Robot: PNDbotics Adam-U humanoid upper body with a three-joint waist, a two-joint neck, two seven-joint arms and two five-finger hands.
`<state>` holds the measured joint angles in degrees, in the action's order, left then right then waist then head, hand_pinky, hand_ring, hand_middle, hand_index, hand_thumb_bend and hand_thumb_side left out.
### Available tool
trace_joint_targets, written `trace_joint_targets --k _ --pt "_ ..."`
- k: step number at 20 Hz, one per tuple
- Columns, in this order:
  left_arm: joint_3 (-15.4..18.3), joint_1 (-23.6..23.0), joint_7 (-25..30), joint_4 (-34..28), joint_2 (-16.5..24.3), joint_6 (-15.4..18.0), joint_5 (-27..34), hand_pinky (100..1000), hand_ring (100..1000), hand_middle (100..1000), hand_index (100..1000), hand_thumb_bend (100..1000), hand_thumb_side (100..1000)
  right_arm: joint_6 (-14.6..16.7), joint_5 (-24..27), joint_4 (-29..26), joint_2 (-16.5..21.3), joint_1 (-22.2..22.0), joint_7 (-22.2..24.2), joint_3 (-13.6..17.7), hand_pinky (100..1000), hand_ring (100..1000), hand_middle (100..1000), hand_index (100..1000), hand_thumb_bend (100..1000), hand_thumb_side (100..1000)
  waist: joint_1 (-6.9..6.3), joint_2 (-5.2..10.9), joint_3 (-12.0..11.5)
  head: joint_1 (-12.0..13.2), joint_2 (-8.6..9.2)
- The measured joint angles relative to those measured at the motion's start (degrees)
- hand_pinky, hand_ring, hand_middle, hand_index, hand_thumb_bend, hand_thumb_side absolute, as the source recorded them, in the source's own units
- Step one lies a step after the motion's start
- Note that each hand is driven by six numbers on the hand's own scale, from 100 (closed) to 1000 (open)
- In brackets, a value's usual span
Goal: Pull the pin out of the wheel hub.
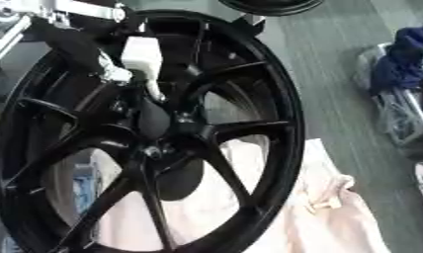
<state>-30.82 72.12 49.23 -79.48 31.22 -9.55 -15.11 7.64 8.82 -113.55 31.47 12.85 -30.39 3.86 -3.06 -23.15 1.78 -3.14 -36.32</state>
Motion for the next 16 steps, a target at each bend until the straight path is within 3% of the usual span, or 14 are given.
trace_joint_targets --k 4,6,8,13,16 --pt "0.00 -0.02 -2.47 0.01 -0.01 -1.32 0.68 649 524 437 641 100 346 0.00 0.02 0.00 0.00 -0.02 0.00 0.01 644 794 710 685 100 475 -0.04 0.02 0.02 0.00 0.07" --pt "0.00 -0.07 -3.63 0.01 -0.01 -1.91 1.09 601 476 384 581 100 270 0.01 0.02 0.00 0.00 -0.04 -0.01 0.01 644 794 710 685 100 475 -0.04 0.04 0.02 0.00 0.16" --pt "-0.02 -0.12 -4.63 0.01 -0.01 -2.35 1.43 571 418 322 509 100 139 0.01 0.02 0.00 0.00 -0.04 -0.01 0.01 645 794 710 685 100 476 -0.06 0.07 0.02 0.00 0.17" --pt "-0.05 -0.23 -6.36 0.02 -0.06 -2.98 1.92 516 304 193 372 100 136 0.04 0.20 0.00 0.00 -0.04 -0.04 0.02 645 795 709 685 100 477 -0.21 0.18 0.13 0.00 0.17" --pt "-0.04 -0.29 -7.77 0.02 -0.28 -3.82 1.96 509 290 170 318 100 145 0.04 0.44 0.00 0.00 -0.04 -0.04 0.02 645 795 709 684 100 478 -0.21 0.23 0.13 0.00 0.17"
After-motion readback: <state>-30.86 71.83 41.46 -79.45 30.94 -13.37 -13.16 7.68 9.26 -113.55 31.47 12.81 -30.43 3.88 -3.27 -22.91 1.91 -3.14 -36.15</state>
